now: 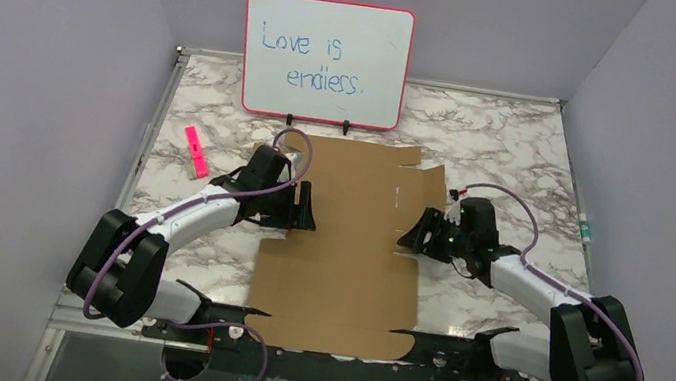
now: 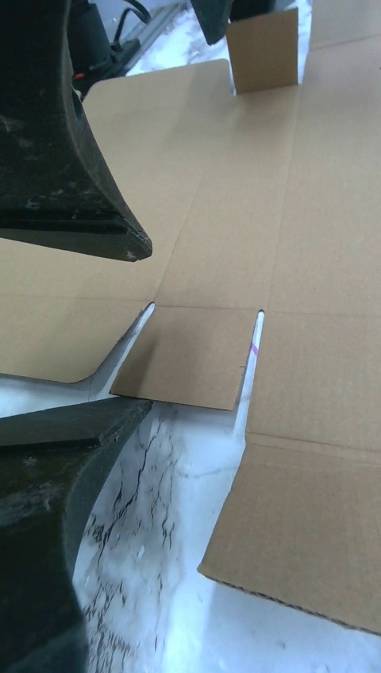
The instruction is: Fold the paper box
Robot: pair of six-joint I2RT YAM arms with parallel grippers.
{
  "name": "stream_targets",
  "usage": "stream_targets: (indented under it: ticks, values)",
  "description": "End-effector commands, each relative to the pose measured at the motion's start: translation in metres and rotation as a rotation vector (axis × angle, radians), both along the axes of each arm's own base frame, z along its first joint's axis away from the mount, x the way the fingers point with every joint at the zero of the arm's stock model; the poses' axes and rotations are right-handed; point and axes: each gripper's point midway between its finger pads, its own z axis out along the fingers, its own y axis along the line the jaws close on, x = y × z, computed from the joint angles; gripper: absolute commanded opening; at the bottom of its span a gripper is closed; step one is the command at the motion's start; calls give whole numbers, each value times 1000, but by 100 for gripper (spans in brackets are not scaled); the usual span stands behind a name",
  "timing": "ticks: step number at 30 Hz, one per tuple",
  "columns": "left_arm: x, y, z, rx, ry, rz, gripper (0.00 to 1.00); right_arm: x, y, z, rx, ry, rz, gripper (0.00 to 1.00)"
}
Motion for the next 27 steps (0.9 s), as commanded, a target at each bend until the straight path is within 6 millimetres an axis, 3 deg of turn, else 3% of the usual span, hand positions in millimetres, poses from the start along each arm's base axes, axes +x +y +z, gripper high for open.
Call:
stream_targets:
  ticks: [1, 12, 20, 27]
  values:
    - [2, -3, 3, -16, -25, 4, 72, -8, 21, 12, 119, -8, 95, 66]
    - [1, -4, 4, -19, -30, 1, 72, -6, 34, 54, 189, -79, 175, 58]
    - [1, -7, 5, -28, -30, 1, 72, -6, 47, 45, 226, -29, 199, 58]
    - [1, -11, 6, -36, -34, 0, 72, -5, 64, 30, 128, 17, 212, 61]
